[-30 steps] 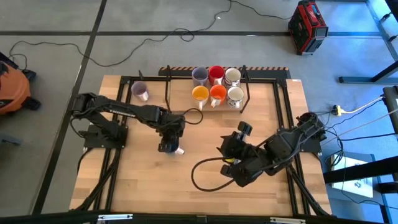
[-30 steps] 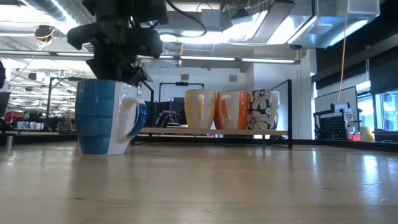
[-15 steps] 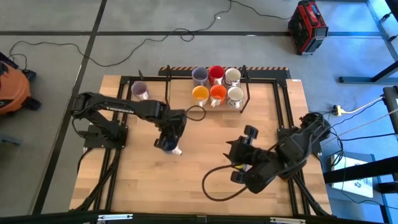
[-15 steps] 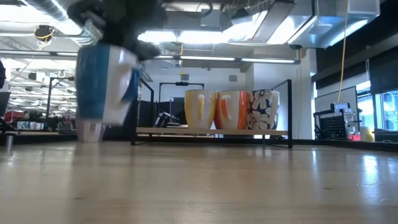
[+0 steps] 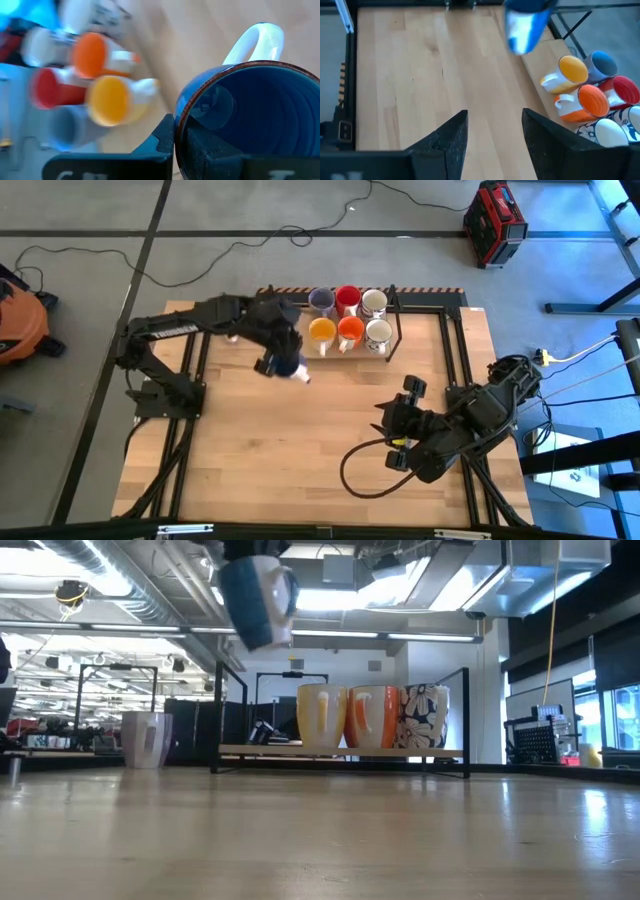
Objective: Place coffee mugs
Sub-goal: Put the blue mug on the shelf
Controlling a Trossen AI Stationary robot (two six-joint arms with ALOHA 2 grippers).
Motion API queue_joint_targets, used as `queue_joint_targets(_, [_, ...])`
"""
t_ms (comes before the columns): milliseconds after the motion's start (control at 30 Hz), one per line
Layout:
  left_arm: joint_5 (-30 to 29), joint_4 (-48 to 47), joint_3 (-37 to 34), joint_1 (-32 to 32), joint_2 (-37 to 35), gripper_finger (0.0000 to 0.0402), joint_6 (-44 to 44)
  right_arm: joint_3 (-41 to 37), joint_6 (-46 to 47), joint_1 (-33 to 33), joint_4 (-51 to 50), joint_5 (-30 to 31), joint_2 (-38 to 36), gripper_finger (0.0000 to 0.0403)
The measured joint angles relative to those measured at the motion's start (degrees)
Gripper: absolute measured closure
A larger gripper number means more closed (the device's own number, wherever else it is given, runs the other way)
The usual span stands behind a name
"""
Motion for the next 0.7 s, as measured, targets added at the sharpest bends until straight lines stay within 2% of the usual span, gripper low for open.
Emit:
queue_joint_targets(100, [-0.22, -0.78, 4.05, 3.26, 1.5, 0.039, 3.61, 0.0, 0.4, 0.0, -0.67, -0.61, 0.0, 0.0228])
queue_joint_targets(367, [-0.79, -7.8, 15.43, 13.66, 11.01, 0.039, 15.42, -0.02, 2.84, -0.02, -0.66, 0.45, 0.0, 0.0228])
queue_joint_targets(567, [-2.72, -7.22, 16.74, 20.14, 16.19, 0.039, 26.49, -0.02, 6.44, -0.04, -0.64, 1.53, 0.0, 0.0228])
queue_joint_targets(700, [-4.96, -5.05, 16.73, 23.79, 19.24, 0.039, 29.67, -0.28, 7.29, -0.04, -0.57, 1.52, 0.0, 0.0228])
